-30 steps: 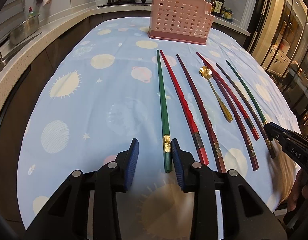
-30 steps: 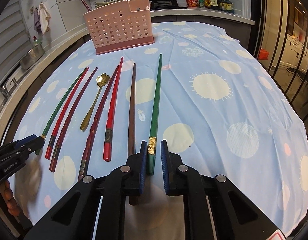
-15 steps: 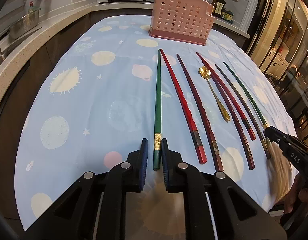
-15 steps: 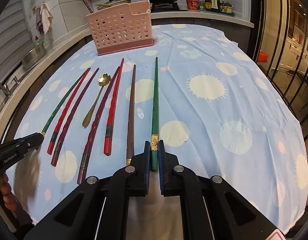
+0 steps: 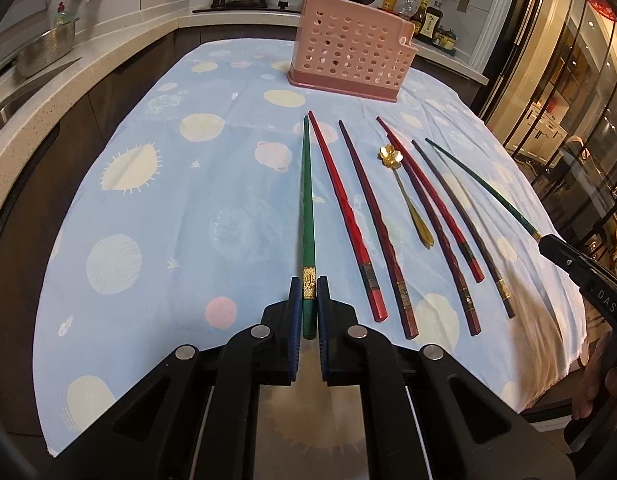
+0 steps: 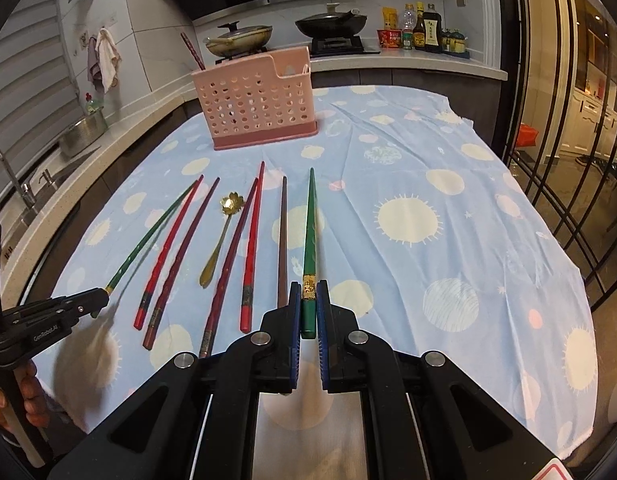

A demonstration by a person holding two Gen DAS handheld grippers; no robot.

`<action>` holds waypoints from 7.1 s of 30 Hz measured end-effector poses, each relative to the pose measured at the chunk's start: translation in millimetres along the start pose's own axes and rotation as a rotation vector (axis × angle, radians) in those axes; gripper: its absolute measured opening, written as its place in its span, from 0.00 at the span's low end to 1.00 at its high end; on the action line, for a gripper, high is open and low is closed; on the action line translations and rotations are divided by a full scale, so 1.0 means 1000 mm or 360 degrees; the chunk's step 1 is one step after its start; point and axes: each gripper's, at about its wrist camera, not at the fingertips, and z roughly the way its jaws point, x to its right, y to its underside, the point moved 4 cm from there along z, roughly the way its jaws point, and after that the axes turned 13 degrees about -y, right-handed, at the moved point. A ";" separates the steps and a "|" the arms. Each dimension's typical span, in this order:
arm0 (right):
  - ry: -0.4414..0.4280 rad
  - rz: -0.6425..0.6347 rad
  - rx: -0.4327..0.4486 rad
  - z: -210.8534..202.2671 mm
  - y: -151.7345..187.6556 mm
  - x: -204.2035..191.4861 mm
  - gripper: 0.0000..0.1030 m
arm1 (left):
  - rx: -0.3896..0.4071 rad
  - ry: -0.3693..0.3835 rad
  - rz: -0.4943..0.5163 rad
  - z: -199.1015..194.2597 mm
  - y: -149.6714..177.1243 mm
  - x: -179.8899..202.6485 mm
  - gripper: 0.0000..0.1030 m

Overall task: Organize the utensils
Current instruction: 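Lift both green chopsticks and lower them into the pink holder, then open both tools and withdraw from the holder, then grasp a red chopstick with the left tool while the right tool grasps a brown chopstick, then lift both chopsticks and lower them into the pink holder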

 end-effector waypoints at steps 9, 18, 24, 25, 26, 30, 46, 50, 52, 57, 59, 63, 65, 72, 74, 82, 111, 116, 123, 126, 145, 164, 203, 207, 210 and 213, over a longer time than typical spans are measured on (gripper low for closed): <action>-0.0092 -0.0035 0.0248 -0.041 -0.055 -0.007 0.07 | 0.0266 0.0071 -0.0049 -0.054 -0.053 -0.009 0.07; -0.0155 -0.0098 0.0458 -0.060 -0.132 -0.008 0.07 | 0.0558 0.0034 -0.0041 -0.088 -0.135 -0.009 0.07; -0.0190 -0.0131 0.0534 -0.059 -0.175 -0.014 0.07 | 0.0692 -0.0005 -0.0012 -0.100 -0.185 0.000 0.07; -0.0198 -0.0140 0.0551 -0.059 -0.184 -0.015 0.07 | 0.0708 -0.0003 -0.0007 -0.101 -0.193 0.002 0.07; -0.0201 -0.0149 0.0567 -0.060 -0.190 -0.017 0.07 | 0.0731 -0.0005 -0.0001 -0.104 -0.201 0.004 0.07; -0.0215 -0.0190 0.0647 -0.063 -0.225 -0.025 0.07 | 0.0824 0.0006 -0.0005 -0.118 -0.236 0.008 0.07; -0.0277 -0.0206 0.0775 -0.002 -0.380 -0.052 0.07 | 0.1049 0.0023 -0.0014 -0.130 -0.381 0.039 0.07; -0.0293 -0.0191 0.0741 0.030 -0.395 -0.053 0.07 | 0.1004 0.0069 -0.0030 -0.107 -0.404 0.047 0.07; -0.0299 -0.0184 0.0715 0.047 -0.397 -0.052 0.07 | 0.0978 0.0083 -0.0025 -0.093 -0.411 0.052 0.07; -0.0285 -0.0178 0.0604 0.087 -0.387 -0.044 0.07 | 0.0838 0.0077 0.0014 -0.042 -0.409 0.065 0.07; -0.0266 -0.0178 0.0548 0.102 -0.379 -0.039 0.07 | 0.0774 0.0067 0.0024 -0.021 -0.403 0.069 0.07; -0.0230 -0.0162 0.0462 0.125 -0.366 -0.030 0.07 | 0.0671 0.0061 0.0031 0.006 -0.396 0.071 0.07; -0.0227 -0.0154 0.0428 0.133 -0.360 -0.026 0.07 | 0.0650 0.0048 0.0036 0.013 -0.391 0.072 0.07; -0.0194 -0.0139 0.0494 0.118 -0.354 -0.021 0.37 | 0.0670 -0.0021 0.0000 0.008 -0.383 0.063 0.43; -0.0196 -0.0152 0.0523 0.107 -0.352 -0.022 0.39 | 0.0695 -0.0034 -0.0015 -0.001 -0.380 0.057 0.50; -0.0200 -0.0254 0.0607 0.034 -0.320 -0.036 0.44 | 0.0815 -0.0092 -0.0030 -0.057 -0.339 0.028 0.65; 0.0002 -0.0112 0.0012 -0.005 0.013 -0.013 0.52 | 0.0206 -0.0161 0.0052 -0.025 -0.022 -0.001 0.80; -0.0012 -0.0118 -0.0051 0.010 0.028 -0.019 0.52 | 0.0130 -0.0147 0.0049 -0.012 0.000 0.001 0.80; -0.0028 -0.0102 -0.0120 0.027 0.041 -0.022 0.50 | 0.0051 -0.0118 0.0095 0.005 0.013 0.014 0.79; -0.0031 -0.0094 -0.0140 0.031 0.044 -0.022 0.49 | 0.0028 -0.0109 0.0114 0.011 0.017 0.017 0.74; -0.0031 -0.0062 -0.0169 0.038 0.045 -0.014 0.38 | 0.0019 -0.0122 0.0144 0.029 0.000 0.027 0.65; -0.0001 -0.0156 -0.0158 0.038 0.048 -0.018 0.07 | -0.0018 0.0043 0.0133 0.027 0.001 0.028 0.07; -0.0239 -0.0212 0.0552 -0.044 -0.183 -0.031 0.07 | 0.0797 0.0014 0.0069 -0.106 -0.212 0.017 0.07; -0.0259 -0.0241 0.0618 -0.040 -0.218 -0.038 0.07 | 0.0871 0.0023 0.0067 -0.112 -0.245 0.022 0.07; -0.0278 -0.0260 0.0655 -0.033 -0.247 -0.044 0.07 | 0.0918 0.0026 0.0068 -0.116 -0.270 0.027 0.07; -0.0281 -0.0277 0.0690 -0.026 -0.275 -0.049 0.07 | 0.0958 0.0029 0.0065 -0.117 -0.299 0.032 0.07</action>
